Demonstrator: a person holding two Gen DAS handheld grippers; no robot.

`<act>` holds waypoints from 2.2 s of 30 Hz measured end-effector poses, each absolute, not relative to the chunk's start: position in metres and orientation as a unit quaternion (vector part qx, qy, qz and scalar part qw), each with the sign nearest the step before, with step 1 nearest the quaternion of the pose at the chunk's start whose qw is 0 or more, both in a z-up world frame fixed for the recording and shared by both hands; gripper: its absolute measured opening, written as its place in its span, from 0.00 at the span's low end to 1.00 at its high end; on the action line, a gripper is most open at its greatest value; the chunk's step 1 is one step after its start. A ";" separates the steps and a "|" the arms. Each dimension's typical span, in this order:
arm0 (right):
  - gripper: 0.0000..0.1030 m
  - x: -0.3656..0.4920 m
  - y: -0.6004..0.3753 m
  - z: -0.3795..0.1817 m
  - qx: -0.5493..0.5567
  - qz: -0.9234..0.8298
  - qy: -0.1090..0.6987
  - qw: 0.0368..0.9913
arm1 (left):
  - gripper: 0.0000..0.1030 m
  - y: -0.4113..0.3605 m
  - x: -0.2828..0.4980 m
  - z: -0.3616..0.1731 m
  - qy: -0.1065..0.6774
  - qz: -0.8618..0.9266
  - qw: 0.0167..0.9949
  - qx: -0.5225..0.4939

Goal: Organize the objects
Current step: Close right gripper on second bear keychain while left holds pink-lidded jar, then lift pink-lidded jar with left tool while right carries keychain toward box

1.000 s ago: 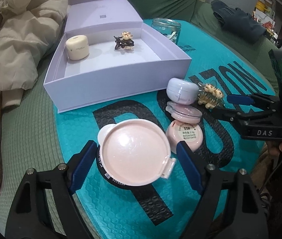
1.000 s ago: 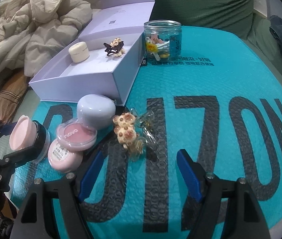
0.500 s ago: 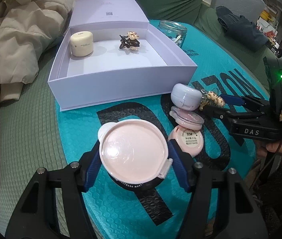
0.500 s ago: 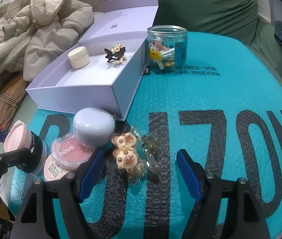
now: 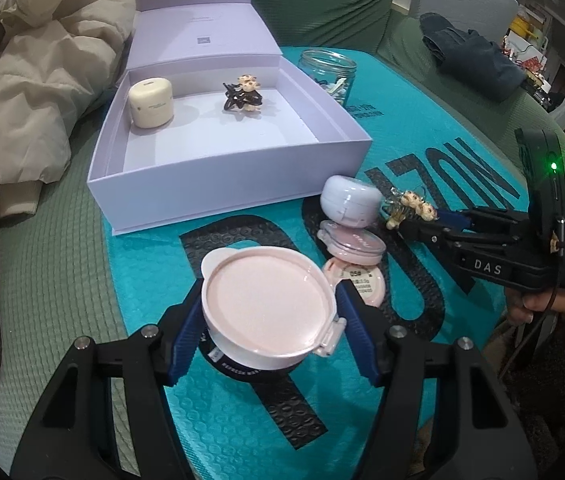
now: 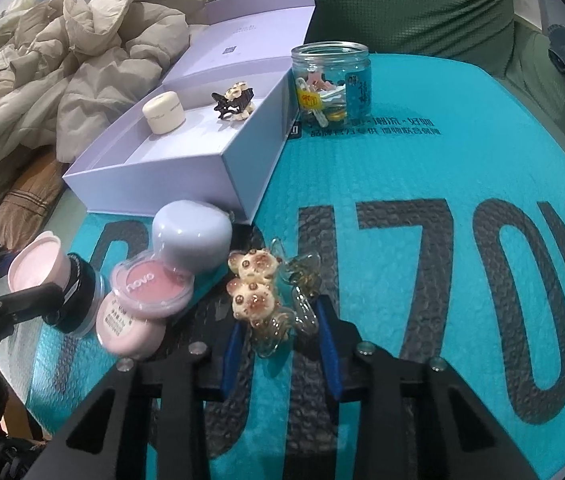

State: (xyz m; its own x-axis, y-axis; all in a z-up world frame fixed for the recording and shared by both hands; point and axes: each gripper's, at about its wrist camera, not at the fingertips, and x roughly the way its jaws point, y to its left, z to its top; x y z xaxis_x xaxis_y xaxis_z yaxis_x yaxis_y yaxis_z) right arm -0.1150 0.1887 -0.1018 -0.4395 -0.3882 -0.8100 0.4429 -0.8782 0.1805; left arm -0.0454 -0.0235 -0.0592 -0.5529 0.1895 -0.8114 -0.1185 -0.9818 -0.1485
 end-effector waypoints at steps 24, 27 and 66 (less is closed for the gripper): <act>0.52 -0.115 0.186 -0.100 0.459 -0.854 0.053 0.238 | 0.61 -0.010 -0.049 -0.059 -0.031 0.878 0.098 -0.467; 0.35 -0.114 0.185 -0.102 0.458 -0.852 0.047 0.250 | 0.61 -0.010 -0.052 -0.060 -0.033 0.878 0.097 -0.468; 0.34 -0.094 0.124 0.027 0.389 -0.859 0.106 0.315 | 0.61 -0.024 -0.067 0.029 0.011 0.906 0.053 -0.419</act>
